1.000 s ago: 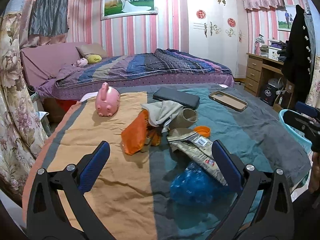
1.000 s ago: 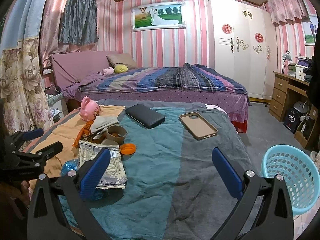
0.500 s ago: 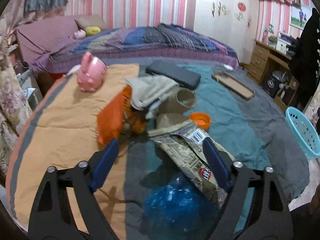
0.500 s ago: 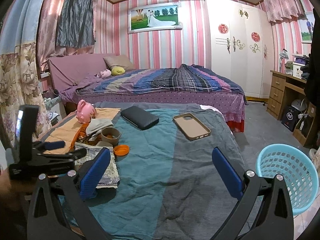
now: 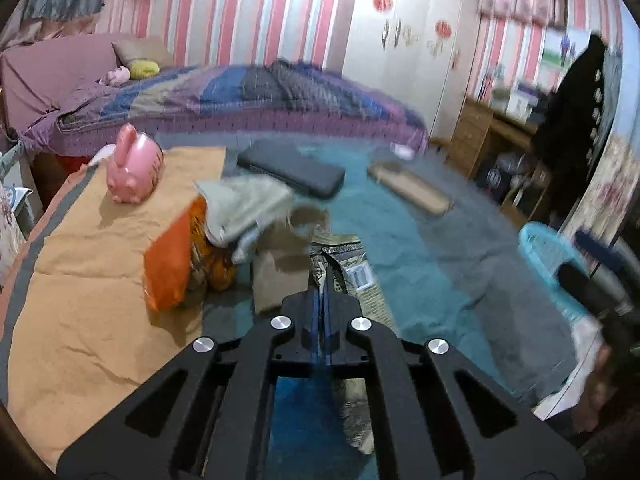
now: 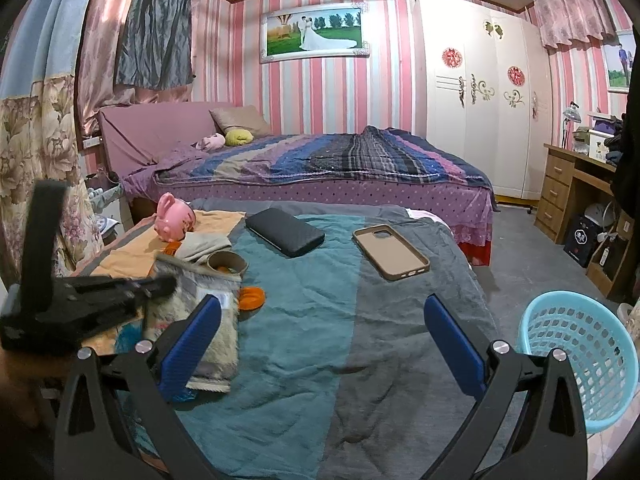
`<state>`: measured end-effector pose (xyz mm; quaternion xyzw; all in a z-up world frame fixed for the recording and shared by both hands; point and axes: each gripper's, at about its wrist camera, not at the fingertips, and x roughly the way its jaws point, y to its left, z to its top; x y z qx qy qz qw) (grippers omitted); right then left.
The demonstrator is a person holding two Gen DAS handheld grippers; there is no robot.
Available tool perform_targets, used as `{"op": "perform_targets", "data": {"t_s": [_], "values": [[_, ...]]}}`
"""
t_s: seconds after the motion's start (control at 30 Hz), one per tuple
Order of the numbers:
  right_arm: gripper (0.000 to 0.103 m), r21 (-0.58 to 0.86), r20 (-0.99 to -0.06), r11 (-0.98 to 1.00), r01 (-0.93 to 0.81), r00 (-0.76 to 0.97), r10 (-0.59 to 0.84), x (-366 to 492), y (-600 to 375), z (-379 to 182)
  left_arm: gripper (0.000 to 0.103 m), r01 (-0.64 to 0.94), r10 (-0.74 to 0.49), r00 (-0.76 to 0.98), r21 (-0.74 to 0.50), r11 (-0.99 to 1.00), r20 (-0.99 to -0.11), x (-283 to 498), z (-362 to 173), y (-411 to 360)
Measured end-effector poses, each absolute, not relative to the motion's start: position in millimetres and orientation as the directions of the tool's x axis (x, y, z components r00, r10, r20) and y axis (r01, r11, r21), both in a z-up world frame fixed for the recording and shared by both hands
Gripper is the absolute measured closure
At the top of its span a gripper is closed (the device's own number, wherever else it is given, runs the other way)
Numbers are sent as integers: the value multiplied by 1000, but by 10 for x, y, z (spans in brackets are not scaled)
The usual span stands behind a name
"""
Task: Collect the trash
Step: 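Grasp the printed snack wrapper with the left tool while the right tool grasps the blue plastic bag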
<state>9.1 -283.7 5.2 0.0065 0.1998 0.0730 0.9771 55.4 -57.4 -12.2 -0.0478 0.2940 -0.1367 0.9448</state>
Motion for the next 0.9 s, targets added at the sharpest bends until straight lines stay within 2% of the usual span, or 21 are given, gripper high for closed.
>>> {"op": "perform_targets", "data": {"t_s": [0.07, 0.2, 0.5, 0.73, 0.8, 0.87, 0.9], "values": [[4, 36, -387, 987, -154, 909, 156, 93, -2763, 48, 103, 226, -299, 838, -208, 952, -456, 421, 29, -412], [4, 14, -394, 980, -197, 900, 186, 108, -2517, 25, 103, 146, -211, 893, -185, 972, -398, 261, 159, -116], [4, 1, -480, 941, -339, 825, 298, 223, -1707, -182, 103, 30, -109, 912, -202, 979, -395, -4, 162, 578], [6, 41, -568, 902, -429, 733, 374, 313, -1161, -425, 103, 10, -95, 903, -201, 979, -419, -48, 102, 833], [18, 55, -588, 891, -452, 706, 395, 326, -1034, -482, 103, 12, -96, 899, -196, 981, -428, -56, 80, 864], [46, 31, -601, 880, -473, 695, 395, 312, -867, -540, 103, 11, -93, 896, -189, 982, -434, -56, 45, 897], [53, 19, -609, 877, -481, 690, 391, 311, -814, -562, 103, 9, -92, 895, -189, 982, -436, -56, 36, 916]]}}
